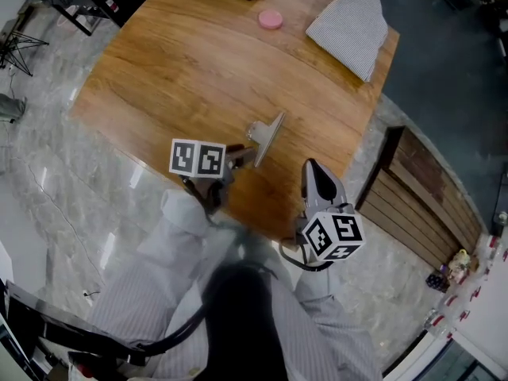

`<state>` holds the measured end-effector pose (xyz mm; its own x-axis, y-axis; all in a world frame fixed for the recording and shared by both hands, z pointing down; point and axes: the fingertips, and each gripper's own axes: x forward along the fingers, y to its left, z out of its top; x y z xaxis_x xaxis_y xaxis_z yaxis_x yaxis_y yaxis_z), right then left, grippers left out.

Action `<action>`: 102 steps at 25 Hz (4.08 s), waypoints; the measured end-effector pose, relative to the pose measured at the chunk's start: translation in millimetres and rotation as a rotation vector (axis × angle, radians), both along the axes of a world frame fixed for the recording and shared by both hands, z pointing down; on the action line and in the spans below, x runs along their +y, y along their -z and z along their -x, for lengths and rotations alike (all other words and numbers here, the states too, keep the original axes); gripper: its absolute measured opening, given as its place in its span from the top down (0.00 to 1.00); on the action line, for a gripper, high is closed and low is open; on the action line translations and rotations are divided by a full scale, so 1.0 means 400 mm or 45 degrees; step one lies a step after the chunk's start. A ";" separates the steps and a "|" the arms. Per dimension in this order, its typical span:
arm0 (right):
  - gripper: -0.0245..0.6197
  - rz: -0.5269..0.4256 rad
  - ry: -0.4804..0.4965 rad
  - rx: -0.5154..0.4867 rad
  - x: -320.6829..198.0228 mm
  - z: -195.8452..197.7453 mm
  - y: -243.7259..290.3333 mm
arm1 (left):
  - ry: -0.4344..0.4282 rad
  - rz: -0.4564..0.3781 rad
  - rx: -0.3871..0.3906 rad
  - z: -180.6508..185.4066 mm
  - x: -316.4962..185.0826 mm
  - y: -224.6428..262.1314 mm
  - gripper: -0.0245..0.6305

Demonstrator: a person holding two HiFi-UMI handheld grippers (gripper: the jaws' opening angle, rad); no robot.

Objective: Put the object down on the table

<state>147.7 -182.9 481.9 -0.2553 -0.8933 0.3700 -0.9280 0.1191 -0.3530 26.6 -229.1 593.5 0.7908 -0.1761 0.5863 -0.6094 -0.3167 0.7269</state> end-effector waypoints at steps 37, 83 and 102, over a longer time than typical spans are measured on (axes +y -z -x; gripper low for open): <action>0.94 -0.644 0.211 0.200 -0.026 0.127 0.553 | 0.187 -1.385 0.091 -0.023 0.049 0.824 0.96; 0.94 -0.647 0.220 0.194 0.001 0.159 0.545 | 0.195 -1.360 0.136 -0.001 0.068 0.814 0.96; 0.94 -0.642 0.210 0.182 -0.003 0.149 0.539 | 0.186 -1.350 0.134 -0.009 0.065 0.807 0.96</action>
<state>88.2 -184.2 266.2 -0.3853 -0.9213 -0.0524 -0.9173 0.3886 -0.0867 30.3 -203.2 270.7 0.7585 -0.6516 0.0094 -0.6428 -0.7458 0.1749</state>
